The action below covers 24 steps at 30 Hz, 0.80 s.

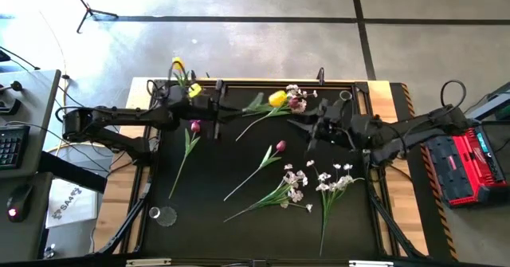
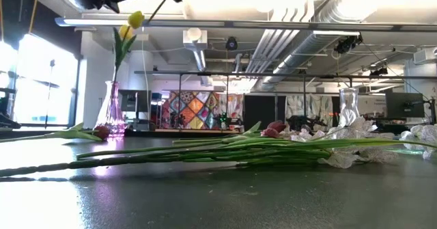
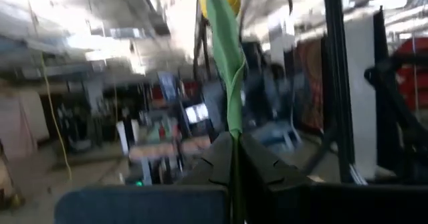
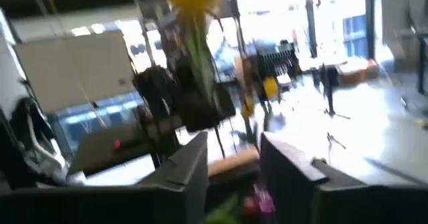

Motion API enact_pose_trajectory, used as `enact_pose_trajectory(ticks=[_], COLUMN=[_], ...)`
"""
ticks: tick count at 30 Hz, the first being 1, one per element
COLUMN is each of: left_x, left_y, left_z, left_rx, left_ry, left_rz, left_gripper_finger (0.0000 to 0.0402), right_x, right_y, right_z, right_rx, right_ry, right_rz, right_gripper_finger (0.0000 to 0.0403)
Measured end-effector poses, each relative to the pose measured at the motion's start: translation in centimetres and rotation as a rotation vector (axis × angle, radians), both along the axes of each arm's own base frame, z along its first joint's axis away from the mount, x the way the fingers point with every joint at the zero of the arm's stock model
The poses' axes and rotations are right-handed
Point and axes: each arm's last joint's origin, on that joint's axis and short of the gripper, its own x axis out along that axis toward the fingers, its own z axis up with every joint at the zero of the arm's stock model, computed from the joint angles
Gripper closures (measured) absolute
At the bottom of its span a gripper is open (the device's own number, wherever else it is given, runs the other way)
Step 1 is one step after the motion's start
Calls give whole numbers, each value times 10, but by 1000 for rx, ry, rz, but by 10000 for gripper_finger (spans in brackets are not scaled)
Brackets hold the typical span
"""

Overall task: Sort flowers into vase by color
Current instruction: Put the yellow tulip into the violet vase

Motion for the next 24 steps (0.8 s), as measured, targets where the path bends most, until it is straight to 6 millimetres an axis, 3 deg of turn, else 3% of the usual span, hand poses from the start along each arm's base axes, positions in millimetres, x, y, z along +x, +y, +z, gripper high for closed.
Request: enact_pose_trajectory(ticks=[6, 11, 15, 24], left_x=[5, 6, 6, 6], left_y=[-9, -10, -10, -8], left_z=[-11, -15, -15, -15], left_rx=[21, 12, 11, 0], left_ry=[99, 140, 139, 136], left_rz=[-6, 29, 33, 86], left_gripper_finger=[401, 401, 401, 401], right_x=[20, 33, 35, 35], right_y=[-12, -16, -18, -24], right_z=[1, 9, 20, 24], right_rx=[10, -20, -29, -28], right_ry=[-10, -13, -24, 68], right_rz=[63, 109, 134, 101], right_gripper_finger=[184, 179, 220, 386])
